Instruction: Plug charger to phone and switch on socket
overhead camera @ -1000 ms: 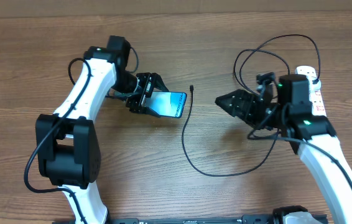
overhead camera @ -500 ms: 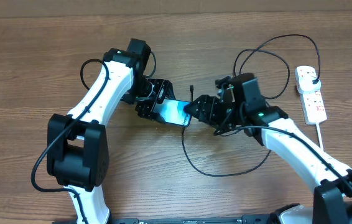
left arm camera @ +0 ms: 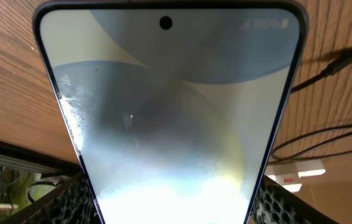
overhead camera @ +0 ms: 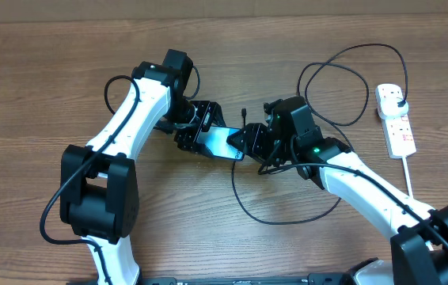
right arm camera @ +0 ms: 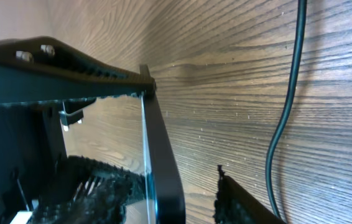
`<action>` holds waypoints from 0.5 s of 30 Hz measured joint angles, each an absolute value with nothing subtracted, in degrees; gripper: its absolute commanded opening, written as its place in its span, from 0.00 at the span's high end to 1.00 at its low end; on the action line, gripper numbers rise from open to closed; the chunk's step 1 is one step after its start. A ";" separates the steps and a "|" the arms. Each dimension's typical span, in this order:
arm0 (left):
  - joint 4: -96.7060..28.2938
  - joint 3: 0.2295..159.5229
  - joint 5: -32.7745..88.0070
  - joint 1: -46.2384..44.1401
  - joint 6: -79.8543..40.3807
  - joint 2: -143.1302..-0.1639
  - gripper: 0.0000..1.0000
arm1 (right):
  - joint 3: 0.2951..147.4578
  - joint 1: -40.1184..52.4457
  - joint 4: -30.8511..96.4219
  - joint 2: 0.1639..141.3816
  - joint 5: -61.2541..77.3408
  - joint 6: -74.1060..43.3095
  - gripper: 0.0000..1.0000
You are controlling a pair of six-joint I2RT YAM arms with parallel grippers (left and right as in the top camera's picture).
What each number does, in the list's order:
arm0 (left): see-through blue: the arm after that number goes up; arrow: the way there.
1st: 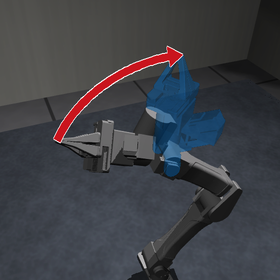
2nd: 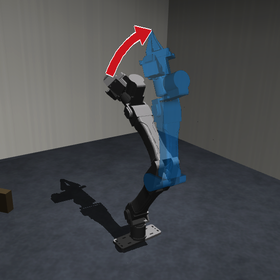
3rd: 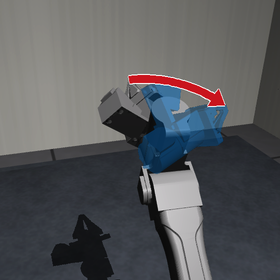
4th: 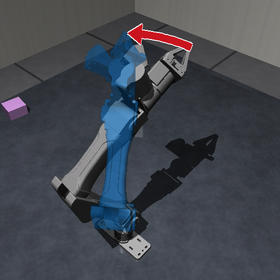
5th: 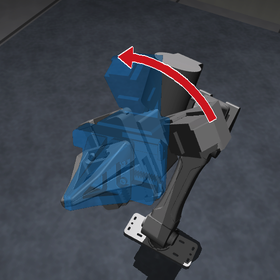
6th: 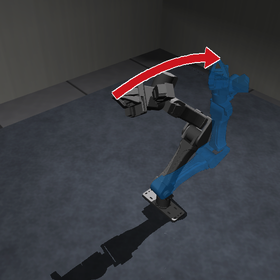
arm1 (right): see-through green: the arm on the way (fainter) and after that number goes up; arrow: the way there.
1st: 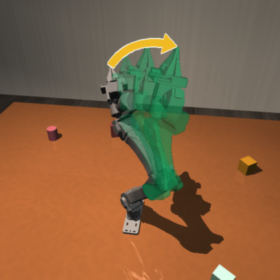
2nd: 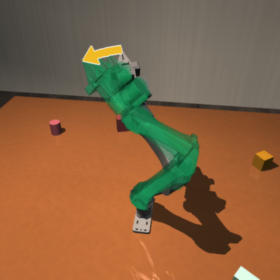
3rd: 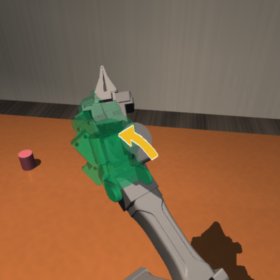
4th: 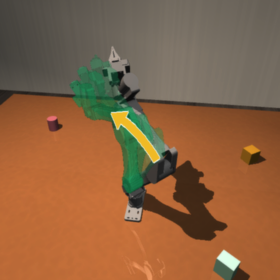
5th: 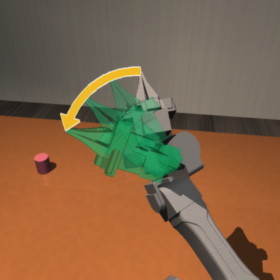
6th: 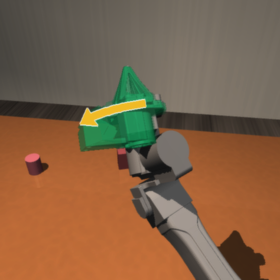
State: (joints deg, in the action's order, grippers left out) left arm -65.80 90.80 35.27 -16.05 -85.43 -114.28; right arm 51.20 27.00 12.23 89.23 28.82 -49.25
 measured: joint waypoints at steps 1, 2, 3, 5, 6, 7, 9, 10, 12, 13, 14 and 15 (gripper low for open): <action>-65.82 90.80 35.64 -16.05 -85.43 -114.28 0.61 | 51.20 27.09 12.01 89.23 28.47 -49.71 0.57; -65.82 90.80 35.90 -16.05 -85.43 -114.28 0.62 | 51.20 27.11 11.86 89.23 28.23 -50.02 0.58; -65.82 90.80 36.16 -16.05 -85.43 -114.28 0.61 | 51.20 27.11 11.70 89.23 28.10 -50.15 0.59; -65.80 90.80 36.49 -16.05 -85.43 -114.28 0.62 | 51.20 27.11 11.49 89.23 28.01 -50.59 0.61; -65.80 90.80 36.62 -16.05 -85.43 -114.28 0.61 | 51.20 27.11 11.40 89.23 27.94 -50.78 0.62; -65.82 90.80 36.75 -16.16 -85.43 -114.28 0.61 | 51.20 27.11 11.25 89.23 27.86 -50.92 0.62; -65.80 90.80 36.99 -16.38 -85.43 -114.28 0.61 | 51.20 27.09 11.09 89.23 27.75 -51.00 0.63; -65.80 90.80 37.10 -16.47 -85.43 -114.28 0.61 | 51.20 27.11 11.14 89.23 27.66 -51.07 0.64; -65.80 90.80 37.32 -16.82 -85.47 -114.28 0.60 | 51.20 27.11 11.09 89.23 27.64 -51.05 0.64; -65.80 90.80 37.45 -16.95 -85.58 -114.28 0.60 | 51.20 27.16 11.09 89.23 27.64 -51.03 0.65; -65.80 90.80 37.58 -17.19 -85.65 -114.28 0.60 | 51.20 27.16 11.09 89.23 27.62 -51.00 0.66; -65.76 90.80 37.74 -17.37 -85.82 -114.28 0.60 | 51.20 27.20 11.11 89.23 27.55 -51.03 0.66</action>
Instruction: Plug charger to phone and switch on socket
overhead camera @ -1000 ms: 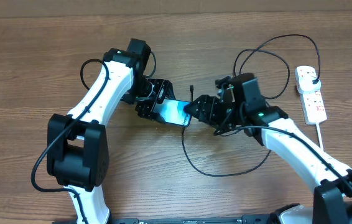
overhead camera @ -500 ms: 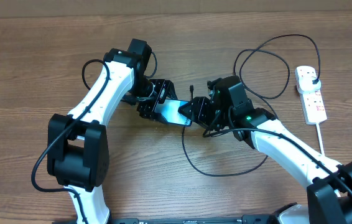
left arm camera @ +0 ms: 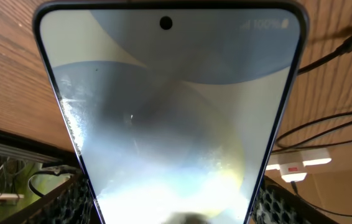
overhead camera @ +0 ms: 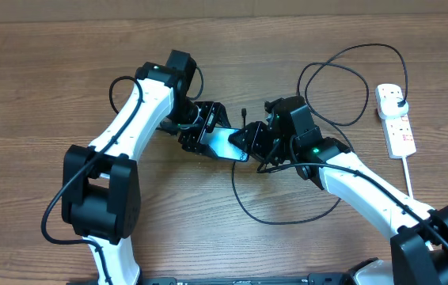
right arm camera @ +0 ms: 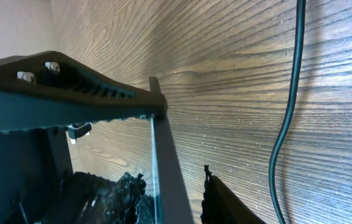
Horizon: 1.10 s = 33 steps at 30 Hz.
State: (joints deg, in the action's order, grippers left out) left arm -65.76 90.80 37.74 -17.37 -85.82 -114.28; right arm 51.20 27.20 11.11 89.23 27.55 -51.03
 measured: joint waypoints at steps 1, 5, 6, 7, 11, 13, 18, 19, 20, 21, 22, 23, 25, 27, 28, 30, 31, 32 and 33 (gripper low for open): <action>-65.73 90.80 37.80 -17.63 -85.97 -114.28 0.60 | 51.20 27.31 11.07 89.23 27.44 -51.03 0.67; -65.60 90.80 38.04 -18.04 -86.65 -114.28 0.60 | 51.20 28.12 11.11 89.23 26.63 -51.05 0.70; -65.63 90.80 38.15 -18.04 -86.70 -114.28 0.60 | 51.20 28.23 11.09 89.23 26.55 -51.03 0.71; -65.60 90.80 38.17 -18.04 -86.70 -114.28 0.60 | 51.20 28.23 11.11 89.23 26.52 -51.05 0.72; -65.60 90.80 38.17 -18.02 -86.72 -114.28 0.60 | 51.20 28.27 11.11 89.23 26.13 -51.09 0.77; -65.60 90.80 38.17 -18.04 -86.72 -114.28 0.59 | 51.20 28.27 11.11 89.23 25.91 -51.22 0.80; -65.58 90.80 38.20 -18.04 -86.74 -114.28 0.60 | 51.20 28.27 11.11 89.27 25.47 -51.29 0.84; -65.58 90.80 38.20 -18.04 -86.80 -114.28 0.59 | 51.20 28.27 11.11 89.27 25.47 -51.29 0.84; -65.58 90.80 38.22 -18.02 -86.87 -114.28 0.59 | 51.20 28.27 11.11 89.27 25.45 -51.29 0.84; -65.58 90.80 38.20 -18.02 -86.87 -114.28 0.59 | 51.20 28.27 11.14 89.27 25.45 -51.27 0.85; -65.58 90.80 38.22 -18.04 -86.89 -114.28 0.59 | 51.20 28.27 11.11 89.27 25.39 -51.29 0.87; -65.58 90.80 38.20 -18.04 -86.89 -114.28 0.59 | 51.20 28.27 11.14 89.27 25.28 -51.31 0.87; -65.56 90.80 38.20 -18.02 -86.91 -114.28 0.58 | 51.22 28.27 11.07 89.27 25.26 -51.40 0.88; -65.56 90.80 38.17 -18.04 -86.91 -114.28 0.57 | 51.22 28.27 10.96 89.27 25.30 -51.37 0.91; -65.56 90.80 38.17 -18.04 -86.91 -114.28 0.56 | 51.22 28.27 10.87 89.27 25.30 -51.44 0.92; -65.56 90.80 38.15 -18.04 -86.91 -114.30 0.56 | 51.22 28.27 10.74 89.27 25.30 -51.42 0.96; -65.52 90.80 38.13 -18.02 -86.91 -114.28 0.55 | 51.22 28.27 10.74 89.27 25.28 -51.68 0.96; -65.45 90.80 38.15 -18.04 -86.94 -114.28 0.55 | 51.22 28.27 10.74 89.27 25.28 -51.88 0.96; -65.36 90.80 38.15 -18.02 -86.96 -114.28 0.55 | 51.22 28.27 10.74 89.27 25.28 -51.86 0.96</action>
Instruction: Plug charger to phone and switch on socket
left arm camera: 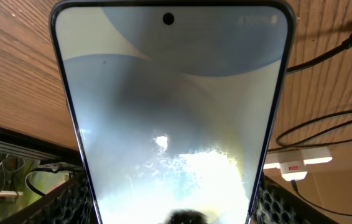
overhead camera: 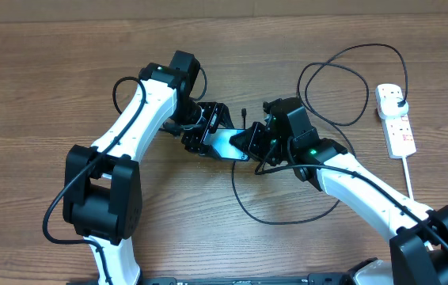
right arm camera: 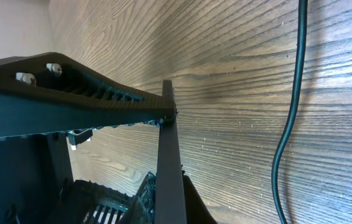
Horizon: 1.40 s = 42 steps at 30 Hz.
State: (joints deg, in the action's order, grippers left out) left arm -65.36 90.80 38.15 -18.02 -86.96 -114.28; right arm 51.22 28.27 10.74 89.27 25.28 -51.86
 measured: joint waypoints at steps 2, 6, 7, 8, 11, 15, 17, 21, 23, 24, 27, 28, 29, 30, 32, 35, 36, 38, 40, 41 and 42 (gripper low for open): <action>-65.36 90.80 38.15 -18.04 -87.02 -114.28 0.55 | 51.22 28.27 10.74 89.27 25.28 -51.86 0.96; -65.39 90.80 38.15 -18.04 -87.09 -114.28 0.23 | 51.22 28.23 10.74 89.27 25.28 -52.27 0.96; -65.39 90.80 38.15 -18.02 -87.07 -114.28 0.04 | 51.22 28.23 10.68 89.27 25.30 -52.34 0.96; -65.39 90.80 38.17 -18.02 -87.07 -114.28 0.00 | 51.22 28.12 10.55 89.27 25.52 -52.47 0.96; -66.02 90.83 38.70 -18.04 -87.02 -114.28 0.01 | 51.22 27.14 10.13 89.27 25.96 -52.49 0.96; -65.25 91.09 39.44 -18.04 -85.73 -114.28 0.00 | 51.22 25.17 11.51 89.06 27.20 -52.45 0.96; -64.42 91.13 39.59 -18.02 -83.85 -114.28 0.00 | 51.22 23.94 13.30 88.51 27.16 -51.99 0.96; -61.52 91.15 41.28 -18.02 -78.63 -114.28 0.00 | 51.22 21.06 17.34 85.25 26.96 -50.43 0.96; -59.05 91.18 43.07 -18.02 -75.13 -114.28 0.00 | 51.22 19.29 19.42 82.61 26.94 -49.71 0.96; -57.63 91.18 44.25 -18.02 -73.17 -114.28 0.00 | 51.22 18.24 20.51 81.25 27.00 -49.45 0.96; -53.82 91.20 47.64 -18.02 -68.14 -114.28 0.00 | 51.22 14.41 22.98 77.32 27.00 -49.01 0.96; -52.51 91.20 48.75 -18.02 -66.63 -114.28 0.00 | 51.22 13.02 23.22 76.12 26.96 -48.93 0.96; -51.33 91.24 49.80 -18.02 -65.34 -114.28 0.00 | 51.22 11.73 23.24 74.98 26.89 -48.82 0.96; -50.24 91.24 50.76 -18.02 -64.20 -114.28 0.00 | 51.22 10.41 23.18 73.95 26.85 -48.77 0.96; -48.27 91.24 52.47 -18.02 -62.63 -114.28 0.00 | 51.20 8.29 22.55 71.94 26.74 -48.69 0.96; -43.62 91.24 54.96 -18.02 -61.28 -114.28 0.00 | 51.20 6.76 19.05 69.78 26.02 -49.45 0.96; -41.12 91.24 56.01 -18.02 -60.99 -114.28 0.00 | 51.20 6.74 17.80 69.47 25.54 -50.28 0.96; -36.18 91.24 57.98 -18.02 -60.62 -114.28 0.00 | 51.22 6.79 15.68 69.32 24.32 -53.10 0.96; -30.68 91.24 59.90 -18.02 -60.23 -114.28 0.00 | 51.20 6.79 14.59 69.32 22.96 -55.83 0.96; -28.10 91.26 60.80 -18.02 -60.23 -114.28 0.00 | 51.20 6.79 14.13 69.32 21.98 -57.41 0.96; -25.10 91.29 61.63 -18.02 -60.47 -114.28 0.00 | 51.20 6.79 13.43 69.32 21.06 -59.16 0.96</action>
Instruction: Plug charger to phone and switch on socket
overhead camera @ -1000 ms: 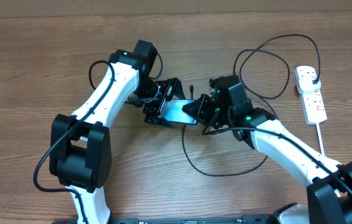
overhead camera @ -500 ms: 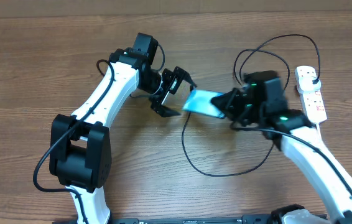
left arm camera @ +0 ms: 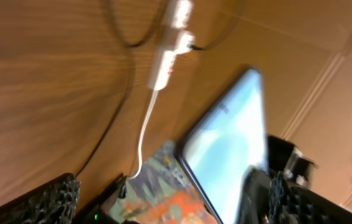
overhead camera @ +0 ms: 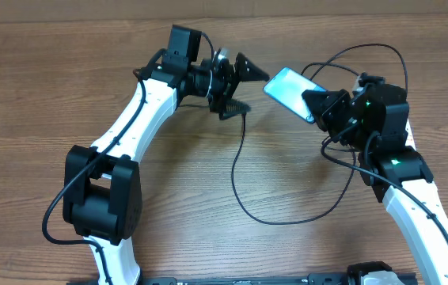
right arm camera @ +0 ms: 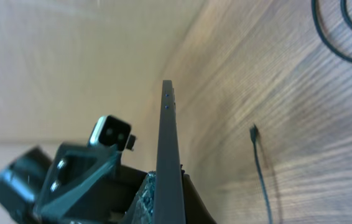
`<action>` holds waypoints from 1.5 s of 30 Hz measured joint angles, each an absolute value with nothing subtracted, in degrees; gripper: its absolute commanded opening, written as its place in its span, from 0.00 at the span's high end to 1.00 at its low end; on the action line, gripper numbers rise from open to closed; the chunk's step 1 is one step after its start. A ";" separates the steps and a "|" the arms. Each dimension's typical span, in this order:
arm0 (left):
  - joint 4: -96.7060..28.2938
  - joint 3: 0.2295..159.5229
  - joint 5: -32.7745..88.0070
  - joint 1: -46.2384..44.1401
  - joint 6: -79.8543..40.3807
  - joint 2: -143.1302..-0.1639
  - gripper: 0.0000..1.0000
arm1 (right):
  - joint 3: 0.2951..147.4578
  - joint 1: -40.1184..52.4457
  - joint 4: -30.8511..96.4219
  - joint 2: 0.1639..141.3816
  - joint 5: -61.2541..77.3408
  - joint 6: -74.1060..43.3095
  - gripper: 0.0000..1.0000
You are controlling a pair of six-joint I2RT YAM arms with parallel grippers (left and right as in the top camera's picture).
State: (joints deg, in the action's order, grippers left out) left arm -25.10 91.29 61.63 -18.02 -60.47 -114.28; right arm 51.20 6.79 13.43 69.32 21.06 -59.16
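The phone (overhead camera: 289, 89), screen lit, is in the air over the far right of the table. My right gripper (overhead camera: 319, 107) is shut on its right end. In the right wrist view the phone (right arm camera: 168, 137) stands edge-on between the pads. My left gripper (overhead camera: 252, 89) is open and off the phone, just to its left, with nothing between its fingers (left arm camera: 55, 200). The black charger cable (overhead camera: 236, 178) loops over the table, and its plug end (overhead camera: 243, 112) lies below my left gripper. The white socket strip (left arm camera: 166, 43) shows in the left wrist view; overhead, my right arm hides it.
Black cable loops (overhead camera: 343, 59) lie at the far right beside my right arm. The wooden table (overhead camera: 50, 95) stretches left and towards the front. Beyond the far table edge there is a pale wall (right arm camera: 70, 56).
My left gripper has let go of the phone and now stands open at the far side. My right gripper, still shut on the phone, now holds it raised at the far right.
At first my left gripper held the phone at mid-table, with my right gripper's fingers either side of its end. The right fingers then stood closer and were shut on the phone. Now the right gripper alone holds it, and the left is open.
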 measured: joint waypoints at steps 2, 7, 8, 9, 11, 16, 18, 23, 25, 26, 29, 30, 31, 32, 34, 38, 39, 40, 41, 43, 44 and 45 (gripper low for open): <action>-20.05 91.35 62.78 -18.02 -62.06 -114.28 0.00 | 51.20 6.79 12.49 69.32 19.07 -62.70 0.96; -9.34 91.46 64.16 -18.02 -69.73 -114.28 0.00 | 51.20 6.79 8.99 69.32 15.27 -71.50 0.96; -6.85 91.46 64.31 -18.02 -71.57 -114.28 0.00 | 51.20 6.79 7.88 69.32 14.79 -73.14 0.96; -4.27 91.48 64.47 -18.02 -73.43 -114.28 0.00 | 51.20 6.79 6.26 69.34 14.50 -74.85 0.96; 0.19 91.50 64.51 -18.02 -76.77 -114.28 0.00 | 51.22 6.85 2.81 69.41 14.09 -77.93 0.96; 6.98 91.57 64.16 -18.02 -83.85 -114.28 0.00 | 51.20 8.71 -5.54 71.18 13.08 -82.87 0.96; 7.42 91.55 63.61 -18.02 -86.35 -114.28 0.00 | 51.22 10.81 -9.50 73.25 12.45 -84.33 0.96; 7.60 91.55 61.84 -18.02 -92.23 -114.28 0.06 | 51.22 15.51 -12.29 77.97 10.90 -87.05 0.96; 7.60 91.57 60.80 -18.02 -94.21 -114.28 0.11 | 51.22 17.19 -12.29 79.44 9.82 -87.48 0.96; 7.57 91.55 60.36 -18.02 -94.78 -114.28 0.14 | 51.22 17.76 -12.32 79.92 9.34 -87.79 0.96; 7.60 91.55 59.00 -18.02 -96.18 -114.28 0.27 | 51.22 19.09 -12.47 81.14 8.23 -89.17 0.96; 7.44 91.55 58.59 -18.02 -96.57 -114.28 0.35 | 51.22 19.22 -12.82 81.30 7.92 -89.47 0.96; 7.29 91.55 58.26 -18.02 -96.92 -114.34 0.39 | 51.22 19.22 -13.04 81.30 7.68 -89.86 0.96; 7.27 91.53 58.02 -18.02 -97.12 -114.37 0.43 | 51.27 19.22 -13.43 81.30 7.29 -90.11 0.96; 7.29 91.50 57.76 -18.02 -97.23 -114.37 0.51 | 51.33 19.22 -13.85 81.28 7.05 -90.37 0.96; 6.85 91.48 57.58 -18.04 -97.45 -114.45 0.66 | 51.44 19.22 -14.35 81.28 6.59 -90.91 0.96; 6.74 91.44 57.60 -18.04 -97.41 -114.45 0.69 | 51.48 19.22 -14.46 81.28 6.52 -91.13 0.96; 6.70 91.44 57.60 -18.04 -97.41 -114.48 0.72 | 51.57 19.22 -14.48 81.28 6.39 -91.24 0.96; 6.55 91.44 57.60 -18.04 -97.36 -114.48 0.78 | 51.64 19.22 -14.57 81.28 6.37 -91.39 0.96; 6.37 91.42 57.63 -18.04 -97.43 -114.50 0.83 | 51.79 19.22 -14.76 81.28 6.11 -91.50 0.96; 6.39 91.42 57.63 -18.04 -97.36 -114.52 0.84 | 51.88 19.22 -14.90 81.28 5.98 -91.53 0.96; 6.42 91.42 57.63 -18.04 -97.32 -114.52 0.85 | 51.90 19.22 -14.94 81.28 5.93 -91.64 0.96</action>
